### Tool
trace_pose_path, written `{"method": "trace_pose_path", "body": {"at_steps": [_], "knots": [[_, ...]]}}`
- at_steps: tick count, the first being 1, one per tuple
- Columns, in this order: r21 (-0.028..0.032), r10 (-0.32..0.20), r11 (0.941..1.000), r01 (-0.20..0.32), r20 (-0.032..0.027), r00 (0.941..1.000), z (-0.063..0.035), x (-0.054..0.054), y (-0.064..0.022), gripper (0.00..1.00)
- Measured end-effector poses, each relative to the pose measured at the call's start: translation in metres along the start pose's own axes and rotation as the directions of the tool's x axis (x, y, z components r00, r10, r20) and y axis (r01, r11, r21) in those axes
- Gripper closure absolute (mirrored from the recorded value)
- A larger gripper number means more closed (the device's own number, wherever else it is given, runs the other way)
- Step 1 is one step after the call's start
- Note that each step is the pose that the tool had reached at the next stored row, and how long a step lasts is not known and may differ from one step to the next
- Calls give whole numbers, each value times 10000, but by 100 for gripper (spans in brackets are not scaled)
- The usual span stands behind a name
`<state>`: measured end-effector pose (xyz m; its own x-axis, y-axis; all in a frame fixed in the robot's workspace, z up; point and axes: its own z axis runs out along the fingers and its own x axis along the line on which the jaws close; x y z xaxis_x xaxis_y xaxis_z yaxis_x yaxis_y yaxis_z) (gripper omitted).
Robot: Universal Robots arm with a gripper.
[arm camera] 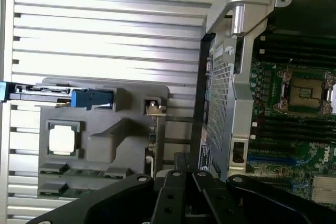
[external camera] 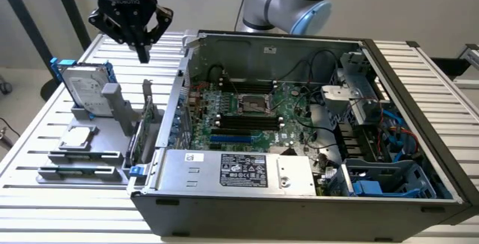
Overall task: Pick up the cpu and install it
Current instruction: 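Reach for the cpu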
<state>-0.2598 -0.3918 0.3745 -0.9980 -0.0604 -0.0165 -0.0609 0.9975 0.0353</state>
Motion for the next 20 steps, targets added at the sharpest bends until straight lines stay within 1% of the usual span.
{"method": "trace_pose_path", "body": {"at_steps": [20], "knots": [[120,-1,9999,1,-14,10000,169,914,57,89]]}}
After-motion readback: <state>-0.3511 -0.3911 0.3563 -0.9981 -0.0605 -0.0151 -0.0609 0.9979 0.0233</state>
